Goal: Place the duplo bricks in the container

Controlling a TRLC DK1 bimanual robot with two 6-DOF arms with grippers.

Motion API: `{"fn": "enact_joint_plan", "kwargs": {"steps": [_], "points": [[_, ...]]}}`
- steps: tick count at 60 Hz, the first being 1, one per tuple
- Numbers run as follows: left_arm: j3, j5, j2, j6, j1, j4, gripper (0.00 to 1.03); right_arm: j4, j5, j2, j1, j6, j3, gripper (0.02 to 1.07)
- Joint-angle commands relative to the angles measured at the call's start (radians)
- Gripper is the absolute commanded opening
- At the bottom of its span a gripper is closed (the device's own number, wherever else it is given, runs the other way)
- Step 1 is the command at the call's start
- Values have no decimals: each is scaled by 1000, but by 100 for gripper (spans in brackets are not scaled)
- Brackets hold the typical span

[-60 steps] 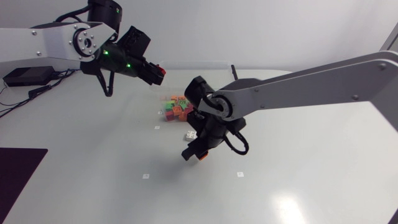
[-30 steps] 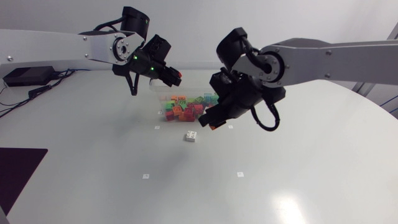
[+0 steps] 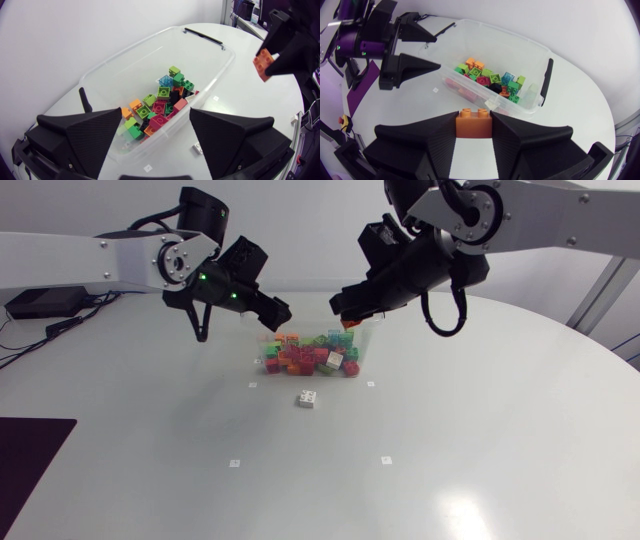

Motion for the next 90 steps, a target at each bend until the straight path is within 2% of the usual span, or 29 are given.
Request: {"fn": "enact_joint_plan", "kwargs": {"steps": [1, 10, 16, 30, 48, 50, 52, 57, 60, 76, 90], "points": [[-83, -2, -87, 32, 7, -6, 98, 23, -3, 42, -8, -9, 51, 38], [-183, 13, -196, 49, 7, 63, 98, 43, -3, 83, -13, -8, 97, 38], [-212, 25, -253, 48, 2, 69, 98, 66, -3, 109, -13, -6, 123, 38], [-342, 33, -421, 45, -42, 135, 98, 138, 5, 177, -30, -11, 162, 38], [-474, 32, -457, 75, -74, 106, 98, 193, 43, 339, -34, -14, 263, 39], [-482, 32, -457, 78, -76, 100, 98, 193, 48, 353, -34, -16, 277, 45], [-490, 32, -457, 78, -82, 97, 98, 185, 55, 370, -36, -16, 297, 56], [-503, 30, -449, 80, -96, 84, 98, 141, 57, 404, -44, -16, 344, 90], [-516, 30, -435, 78, -111, 77, 98, 133, 63, 405, -47, -16, 350, 100], [-503, -30, -314, 34, -171, 54, 98, 127, 87, 324, -54, -16, 309, 102], [-401, -111, -176, -83, -205, -34, 97, 185, 127, 144, -54, 1, 132, 102]]}}
